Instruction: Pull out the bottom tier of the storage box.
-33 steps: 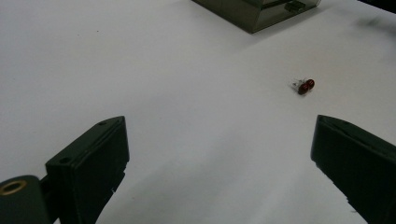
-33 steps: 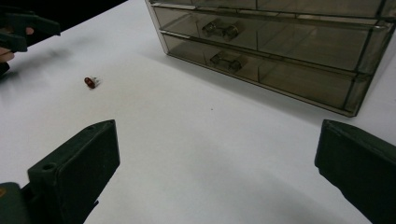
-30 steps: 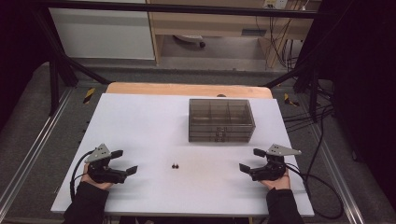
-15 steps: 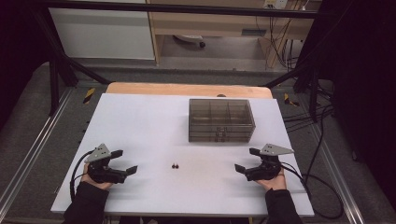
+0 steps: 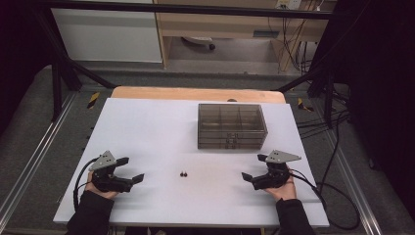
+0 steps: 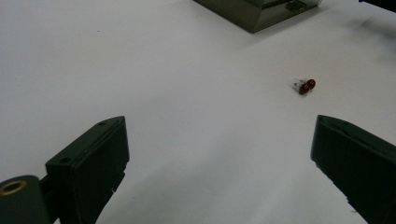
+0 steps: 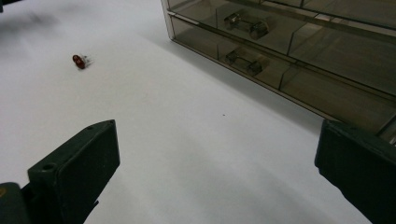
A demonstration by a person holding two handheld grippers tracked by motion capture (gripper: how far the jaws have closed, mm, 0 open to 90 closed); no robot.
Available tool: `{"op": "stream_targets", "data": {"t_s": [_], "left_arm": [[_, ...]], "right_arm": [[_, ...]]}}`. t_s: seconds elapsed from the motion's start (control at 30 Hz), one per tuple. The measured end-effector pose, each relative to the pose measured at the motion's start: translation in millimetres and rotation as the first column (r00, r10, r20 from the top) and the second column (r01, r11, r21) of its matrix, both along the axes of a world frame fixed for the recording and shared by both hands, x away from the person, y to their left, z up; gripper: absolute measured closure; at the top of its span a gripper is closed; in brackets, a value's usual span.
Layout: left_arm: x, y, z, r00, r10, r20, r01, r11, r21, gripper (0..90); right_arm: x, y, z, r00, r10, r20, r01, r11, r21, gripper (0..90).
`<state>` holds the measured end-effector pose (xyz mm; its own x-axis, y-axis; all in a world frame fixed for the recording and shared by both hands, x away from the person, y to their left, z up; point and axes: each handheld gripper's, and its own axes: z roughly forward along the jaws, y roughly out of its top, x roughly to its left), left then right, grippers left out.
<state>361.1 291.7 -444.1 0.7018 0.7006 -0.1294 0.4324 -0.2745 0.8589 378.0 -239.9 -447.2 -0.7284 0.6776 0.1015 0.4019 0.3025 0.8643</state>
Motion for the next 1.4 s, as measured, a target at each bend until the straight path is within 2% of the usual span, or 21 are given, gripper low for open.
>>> {"op": "stream_targets", "data": {"t_s": [0.33, 0.57, 0.7, 1.0, 1.23, 1.4], "left_arm": [[-0.1, -0.2, 0.1, 1.0000, 0.000, 0.001, 0.000, 1.0000, 0.003, 4.0], [-0.1, -0.6, 0.0, 1.0000, 0.000, 0.001, 0.000, 1.0000, 0.005, 4.0], [-0.1, -0.3, 0.1, 1.0000, 0.001, 0.001, -0.001, 1.0000, 0.004, 4.0], [-0.1, -0.6, 0.1, 1.0000, 0.002, 0.001, -0.002, 1.0000, 0.005, 4.0], [0.3, -0.6, -0.2, 1.0000, 0.002, 0.000, -0.002, 1.0000, 0.009, 3.9], [0.4, -1.0, -0.3, 1.0000, 0.002, 0.001, -0.002, 0.9999, 0.010, 4.0]], "right_arm": [[1.6, 11.8, 1.3, 0.9994, 0.022, 0.025, -0.021, 0.9976, -0.066, 0.6], [2.6, 16.3, 2.8, 0.9989, 0.026, 0.039, -0.023, 0.9955, -0.092, 0.6], [3.5, 21.0, 4.2, 0.9976, 0.035, 0.059, -0.027, 0.9907, -0.134, 0.6], [3.9, 27.2, 6.5, 0.9960, 0.048, 0.076, -0.034, 0.9845, -0.172, 0.7], [4.7, 31.5, 8.1, 0.9937, 0.060, 0.095, -0.038, 0.9741, -0.223, 0.8], [5.3, 33.4, 8.8, 0.9935, 0.067, 0.092, -0.044, 0.9708, -0.236, 0.8]]}}
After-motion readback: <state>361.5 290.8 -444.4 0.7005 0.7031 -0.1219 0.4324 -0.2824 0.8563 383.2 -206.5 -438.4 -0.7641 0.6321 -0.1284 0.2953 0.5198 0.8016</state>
